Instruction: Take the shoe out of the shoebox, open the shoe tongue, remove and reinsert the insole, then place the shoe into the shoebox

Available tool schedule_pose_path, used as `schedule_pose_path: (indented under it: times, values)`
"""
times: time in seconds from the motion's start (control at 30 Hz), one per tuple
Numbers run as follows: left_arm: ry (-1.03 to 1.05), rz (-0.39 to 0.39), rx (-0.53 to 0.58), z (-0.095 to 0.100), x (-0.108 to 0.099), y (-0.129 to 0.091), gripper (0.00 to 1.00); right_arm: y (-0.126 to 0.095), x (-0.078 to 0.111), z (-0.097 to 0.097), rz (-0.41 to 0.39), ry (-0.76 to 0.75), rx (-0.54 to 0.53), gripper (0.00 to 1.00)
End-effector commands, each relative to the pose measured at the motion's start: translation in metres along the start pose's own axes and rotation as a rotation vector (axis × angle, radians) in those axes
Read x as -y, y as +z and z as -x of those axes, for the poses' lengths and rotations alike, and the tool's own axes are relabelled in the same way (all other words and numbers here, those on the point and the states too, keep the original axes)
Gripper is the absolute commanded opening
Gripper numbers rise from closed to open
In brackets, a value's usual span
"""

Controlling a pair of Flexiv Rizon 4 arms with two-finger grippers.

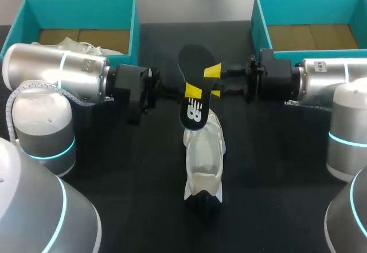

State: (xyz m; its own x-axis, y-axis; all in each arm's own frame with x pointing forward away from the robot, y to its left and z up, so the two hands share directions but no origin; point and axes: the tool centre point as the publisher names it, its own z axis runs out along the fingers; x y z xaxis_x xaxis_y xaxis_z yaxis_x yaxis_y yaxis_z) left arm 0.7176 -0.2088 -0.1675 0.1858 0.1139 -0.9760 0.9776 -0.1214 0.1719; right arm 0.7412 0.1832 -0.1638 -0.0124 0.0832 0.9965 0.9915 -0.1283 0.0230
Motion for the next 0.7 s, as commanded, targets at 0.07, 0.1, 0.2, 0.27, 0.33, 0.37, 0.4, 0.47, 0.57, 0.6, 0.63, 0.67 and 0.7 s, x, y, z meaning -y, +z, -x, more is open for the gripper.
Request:
schedule_pose_path:
  times: [0.07, 0.1, 0.2, 0.27, 0.33, 0.37, 0.4, 0.47, 0.57, 0.6, 0.63, 0.67, 0.7]
  values:
    - [0.003, 0.009, 0.004, -0.0013, 0.0031, 0.0013, 0.00, 0.0065, -0.0038, 0.0010, -0.012, 0.025, 0.042, 0.42]
    - [0.003, 0.009, 0.004, -0.0013, 0.0031, 0.0013, 0.00, 0.0066, -0.0038, 0.0015, -0.012, 0.028, 0.044, 0.41]
    - [0.003, 0.009, 0.004, -0.0013, 0.0031, 0.0013, 0.00, 0.0076, -0.0029, 0.0020, -0.012, 0.038, 0.044, 0.37]
    - [0.003, 0.009, 0.004, -0.0013, 0.0031, 0.0013, 0.00, 0.0093, -0.0020, 0.0017, -0.017, 0.044, 0.049, 0.35]
    - [0.003, 0.009, 0.004, -0.0013, 0.0031, 0.0013, 0.00, 0.0101, -0.0016, 0.0025, -0.018, 0.050, 0.051, 0.31]
    - [0.003, 0.009, 0.004, -0.0013, 0.0031, 0.0013, 0.00, 0.0104, -0.0013, 0.0030, -0.018, 0.053, 0.050, 0.26]
    - [0.003, 0.009, 0.004, -0.0013, 0.0031, 0.0013, 0.00, 0.0109, -0.0010, 0.0036, -0.017, 0.057, 0.049, 0.22]
    - [0.003, 0.009, 0.004, -0.0013, 0.0031, 0.0013, 0.00, 0.0116, -0.0004, 0.0045, -0.015, 0.066, 0.042, 0.18]
    - [0.003, 0.009, 0.004, -0.0013, 0.0031, 0.0013, 0.00, 0.0118, 0.0001, 0.0055, -0.011, 0.075, 0.038, 0.14]
    - [0.003, 0.009, 0.004, -0.0013, 0.0031, 0.0013, 0.00, 0.0119, 0.0002, 0.0056, -0.008, 0.077, 0.037, 0.12]
    - [0.003, 0.009, 0.004, -0.0013, 0.0031, 0.0013, 0.00, 0.0116, 0.0003, 0.0058, -0.007, 0.078, 0.037, 0.11]
    - [0.003, 0.009, 0.004, -0.0013, 0.0031, 0.0013, 0.00, 0.0115, 0.0003, 0.0058, -0.006, 0.078, 0.037, 0.10]
    - [0.003, 0.009, 0.004, -0.0013, 0.0031, 0.0013, 0.00, 0.0113, 0.0004, 0.0057, -0.004, 0.079, 0.037, 0.09]
